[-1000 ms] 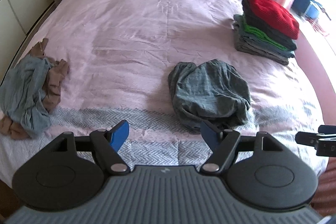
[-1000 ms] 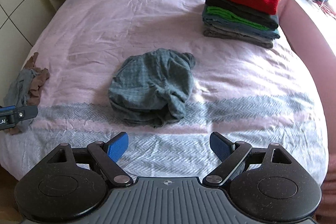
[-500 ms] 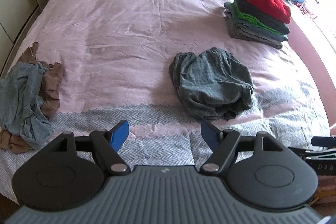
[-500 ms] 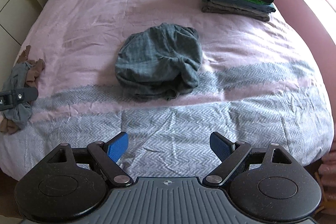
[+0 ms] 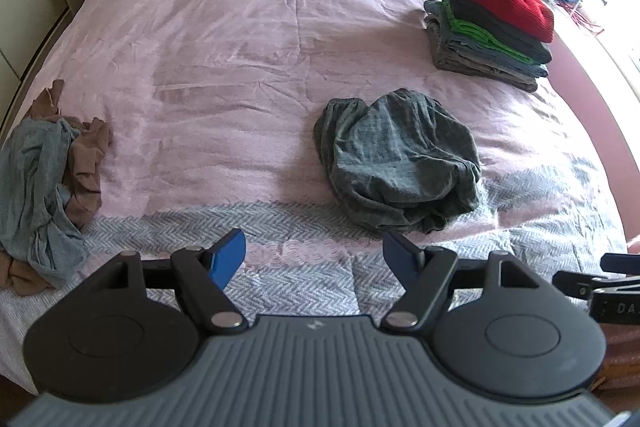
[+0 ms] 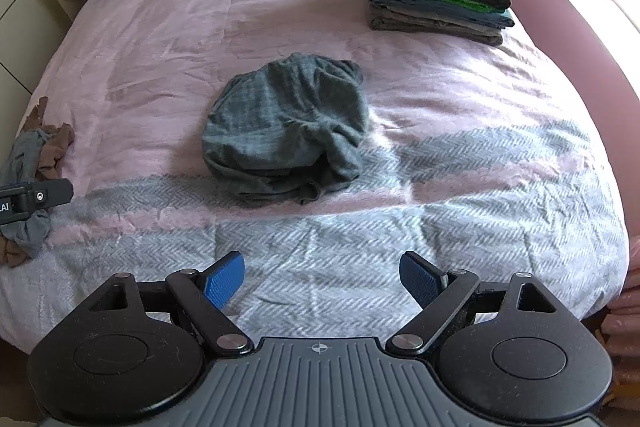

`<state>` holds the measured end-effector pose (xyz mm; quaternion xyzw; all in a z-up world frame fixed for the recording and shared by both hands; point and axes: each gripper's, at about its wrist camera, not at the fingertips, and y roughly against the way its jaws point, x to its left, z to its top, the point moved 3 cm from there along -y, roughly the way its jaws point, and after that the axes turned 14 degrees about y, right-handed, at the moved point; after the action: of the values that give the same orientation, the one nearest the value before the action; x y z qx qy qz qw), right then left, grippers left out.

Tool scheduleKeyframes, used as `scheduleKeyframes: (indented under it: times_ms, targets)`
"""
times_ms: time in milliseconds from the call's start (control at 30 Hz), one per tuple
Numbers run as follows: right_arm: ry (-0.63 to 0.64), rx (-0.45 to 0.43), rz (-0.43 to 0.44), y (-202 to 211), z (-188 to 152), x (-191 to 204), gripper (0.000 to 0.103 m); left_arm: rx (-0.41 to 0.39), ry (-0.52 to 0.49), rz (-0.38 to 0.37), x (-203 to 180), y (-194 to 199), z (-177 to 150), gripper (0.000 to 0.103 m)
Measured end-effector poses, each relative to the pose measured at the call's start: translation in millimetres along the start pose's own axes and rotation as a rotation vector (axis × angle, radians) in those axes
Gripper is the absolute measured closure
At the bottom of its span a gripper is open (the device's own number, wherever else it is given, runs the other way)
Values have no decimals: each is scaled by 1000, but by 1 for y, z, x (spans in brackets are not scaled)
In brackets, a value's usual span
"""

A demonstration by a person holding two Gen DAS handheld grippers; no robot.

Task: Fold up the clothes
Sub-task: 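Move both tools toward the dropped grey garment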

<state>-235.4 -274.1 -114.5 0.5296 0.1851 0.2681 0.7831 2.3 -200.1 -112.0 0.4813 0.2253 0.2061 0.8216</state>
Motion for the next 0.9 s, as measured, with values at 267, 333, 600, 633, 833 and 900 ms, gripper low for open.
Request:
scheduleKeyframes:
  times_ms: [267, 333, 600, 633, 833, 900]
  targets:
    - [6, -11, 12, -6, 16, -68, 16, -10, 66, 35, -25, -14, 3, 30]
    - [12, -9, 14, -10, 21, -90, 16, -23, 93, 49, -37, -20, 4, 30]
    - [23, 19, 41, -53, 32, -163, 16, 9, 251, 117, -56, -65, -1, 31]
    - [17, 22, 49, -59, 33, -171, 16, 17, 261, 128, -56, -70, -2, 31]
    - [-10, 32, 89, -96, 51, -193, 16, 43, 302, 175, -43, -94, -6, 31]
    - [-17, 30, 103, -109, 57, -193, 16, 46, 311, 178, -37, -101, -4, 32]
